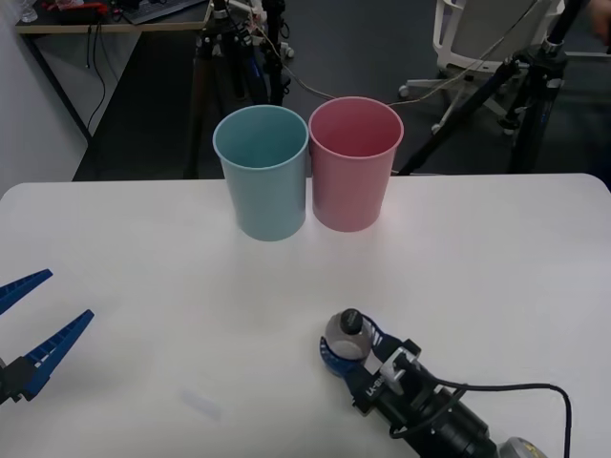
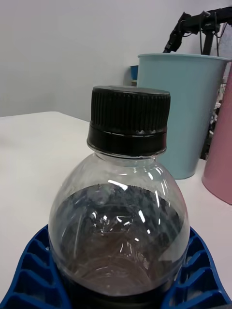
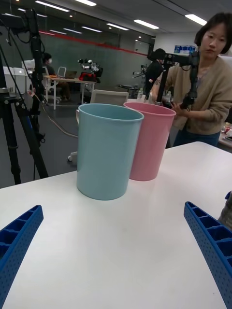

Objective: Grasp the object on the table and drop it into the matching bin: aluminum can to the light blue bin, PET bottle to the pink bin.

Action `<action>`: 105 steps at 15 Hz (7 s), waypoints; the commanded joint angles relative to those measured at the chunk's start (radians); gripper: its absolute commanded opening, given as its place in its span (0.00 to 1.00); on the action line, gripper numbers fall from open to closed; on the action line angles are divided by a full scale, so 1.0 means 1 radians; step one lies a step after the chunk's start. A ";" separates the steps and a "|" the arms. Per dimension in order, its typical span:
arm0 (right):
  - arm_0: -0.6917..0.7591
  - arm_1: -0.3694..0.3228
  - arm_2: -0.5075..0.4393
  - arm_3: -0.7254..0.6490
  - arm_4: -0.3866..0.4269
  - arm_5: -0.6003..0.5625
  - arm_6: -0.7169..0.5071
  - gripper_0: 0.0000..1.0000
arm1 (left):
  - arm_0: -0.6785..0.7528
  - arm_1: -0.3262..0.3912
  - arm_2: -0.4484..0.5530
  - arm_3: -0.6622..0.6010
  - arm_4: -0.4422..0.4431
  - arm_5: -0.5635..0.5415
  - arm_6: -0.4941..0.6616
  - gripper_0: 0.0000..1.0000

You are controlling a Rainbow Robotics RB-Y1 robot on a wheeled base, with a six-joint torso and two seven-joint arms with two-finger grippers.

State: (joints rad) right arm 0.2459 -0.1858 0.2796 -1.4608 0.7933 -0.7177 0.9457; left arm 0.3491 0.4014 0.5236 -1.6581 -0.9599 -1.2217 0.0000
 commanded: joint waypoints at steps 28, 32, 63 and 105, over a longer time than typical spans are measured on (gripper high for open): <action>0.177 -0.551 -0.284 -0.737 -0.672 0.520 -0.097 0.00 | 0.000 0.000 0.000 0.000 0.000 0.000 0.000 1.00; 0.042 -0.702 -0.250 -0.770 -0.815 0.630 -0.114 0.00 | 0.000 0.000 0.000 0.000 0.000 0.000 0.000 1.00; -1.056 -0.423 0.297 0.065 -0.652 0.888 -0.361 0.00 | 0.000 0.000 0.000 0.000 0.000 0.000 0.000 1.00; -0.732 -0.738 0.200 -0.311 -0.721 0.696 -0.381 1.00 | 0.000 0.000 0.000 0.000 0.000 0.000 0.000 1.00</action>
State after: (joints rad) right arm -0.5116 -0.9097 0.4923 -1.7549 0.0723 -0.0038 0.5634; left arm 0.3491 0.4014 0.5236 -1.6581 -0.9599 -1.2217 0.0000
